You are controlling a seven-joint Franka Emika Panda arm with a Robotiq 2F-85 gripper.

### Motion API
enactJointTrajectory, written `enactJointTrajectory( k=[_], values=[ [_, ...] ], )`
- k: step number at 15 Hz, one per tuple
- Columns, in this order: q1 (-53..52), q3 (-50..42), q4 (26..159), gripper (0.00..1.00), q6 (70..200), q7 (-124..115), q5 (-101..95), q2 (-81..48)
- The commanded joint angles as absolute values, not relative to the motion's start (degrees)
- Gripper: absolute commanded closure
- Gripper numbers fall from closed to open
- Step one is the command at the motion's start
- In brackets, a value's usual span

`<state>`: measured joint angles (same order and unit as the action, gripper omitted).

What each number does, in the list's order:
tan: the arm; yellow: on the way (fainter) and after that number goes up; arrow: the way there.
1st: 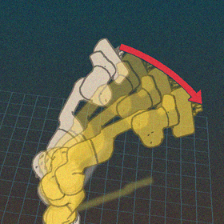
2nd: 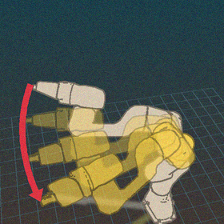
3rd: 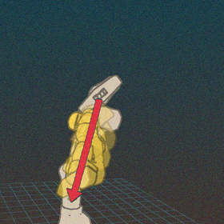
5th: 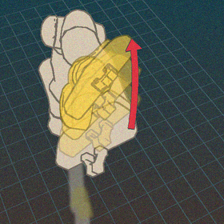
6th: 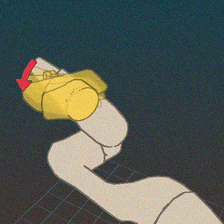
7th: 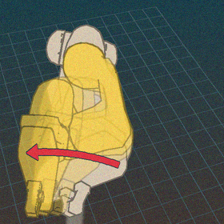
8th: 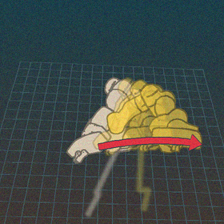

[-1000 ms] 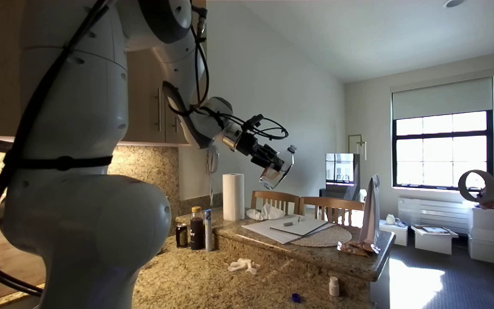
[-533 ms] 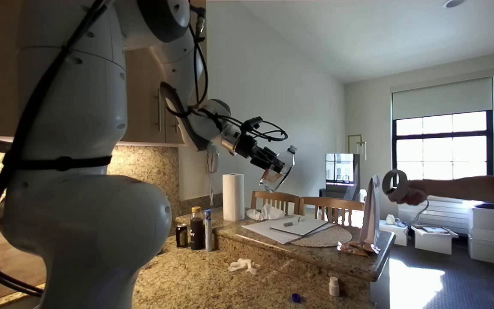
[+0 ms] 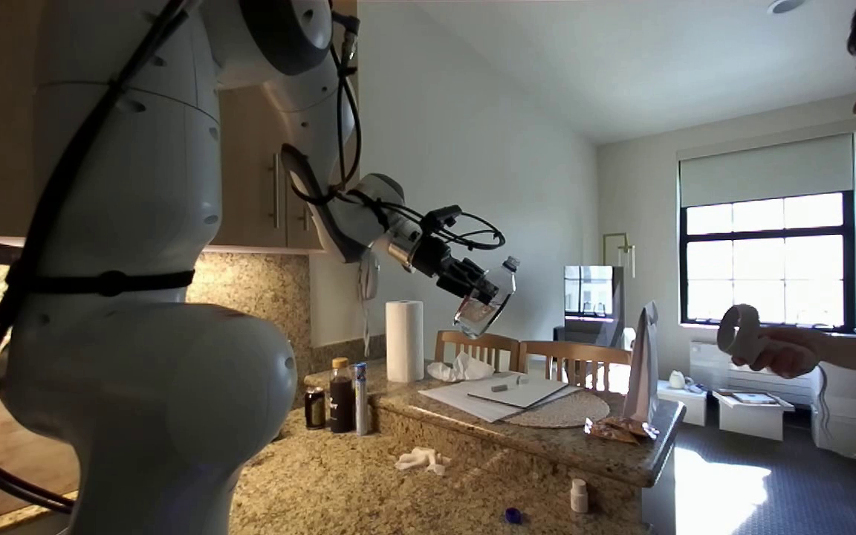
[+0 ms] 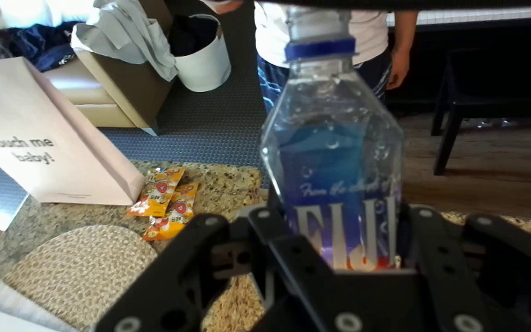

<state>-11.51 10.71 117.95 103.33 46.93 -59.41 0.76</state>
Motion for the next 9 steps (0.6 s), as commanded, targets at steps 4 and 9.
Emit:
enactJointTrajectory(
  k=[4, 9],
  values=[
    [-9.85, 8.67, 113.63, 0.78, 93.43, 57.76, -55.72, 2.59],
    [-9.76, 7.99, 107.09, 0.78, 90.98, 64.02, -57.37, 1.65]
  ],
)
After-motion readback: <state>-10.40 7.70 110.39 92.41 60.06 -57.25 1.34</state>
